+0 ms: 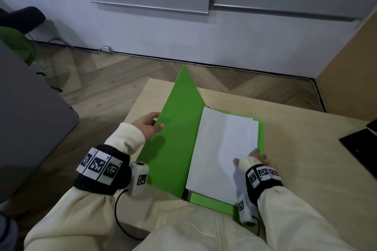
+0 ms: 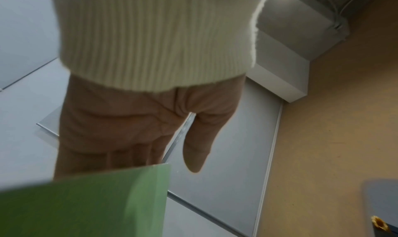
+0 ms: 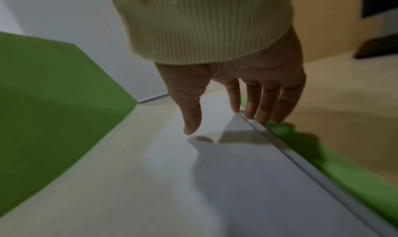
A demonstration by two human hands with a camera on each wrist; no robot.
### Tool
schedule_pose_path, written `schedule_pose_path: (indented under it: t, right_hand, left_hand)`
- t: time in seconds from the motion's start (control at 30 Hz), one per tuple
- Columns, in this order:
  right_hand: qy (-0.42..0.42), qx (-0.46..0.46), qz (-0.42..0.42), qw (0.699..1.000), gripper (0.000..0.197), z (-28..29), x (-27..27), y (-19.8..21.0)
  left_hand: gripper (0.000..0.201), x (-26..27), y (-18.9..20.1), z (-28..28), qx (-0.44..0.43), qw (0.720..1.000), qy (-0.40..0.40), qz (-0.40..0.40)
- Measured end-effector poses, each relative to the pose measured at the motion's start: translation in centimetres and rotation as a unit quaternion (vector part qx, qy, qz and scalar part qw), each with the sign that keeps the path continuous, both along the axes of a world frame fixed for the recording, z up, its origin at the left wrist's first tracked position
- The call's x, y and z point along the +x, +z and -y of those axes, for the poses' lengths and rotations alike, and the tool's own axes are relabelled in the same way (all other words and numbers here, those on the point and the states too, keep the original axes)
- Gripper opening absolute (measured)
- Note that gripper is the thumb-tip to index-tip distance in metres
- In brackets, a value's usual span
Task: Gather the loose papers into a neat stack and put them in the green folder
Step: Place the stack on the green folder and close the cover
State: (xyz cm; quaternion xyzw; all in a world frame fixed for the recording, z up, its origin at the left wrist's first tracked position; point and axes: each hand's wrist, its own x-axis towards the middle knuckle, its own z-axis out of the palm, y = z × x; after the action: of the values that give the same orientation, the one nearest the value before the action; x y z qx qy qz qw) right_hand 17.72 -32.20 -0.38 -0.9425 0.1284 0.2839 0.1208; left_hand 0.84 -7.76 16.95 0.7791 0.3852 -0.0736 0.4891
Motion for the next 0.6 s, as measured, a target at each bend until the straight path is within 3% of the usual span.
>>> schedule_pose_path:
  t: [0.07,0.17,0.5,0.6]
  right_hand:
    - [-0.026,-0.004,0.005,1.0,0.095,0.9,-1.0,-0.4]
    - [-0.06,0.016,0.016,0.998,0.098,2.1,-1.4,-1.3]
    - [-0.073,0.078,0.07,0.992,0.056,3.7,-1.9,-0.9]
    - [-0.065,0.094,0.056,0.992,0.054,3.9,-2.0,-1.8]
  left_hand:
    - [0.044,0.1,-0.1,0.2,-0.002,1.0,0.003,0.005]
    - [0.044,0.4,0.0,0.4,-0.002,1.0,0.002,0.011]
    - [0.041,0.4,-1.0,0.6,-0.005,0.999,-0.002,0.036]
    - [0.039,0.4,-1.3,0.6,-0.004,0.999,0.0,0.036]
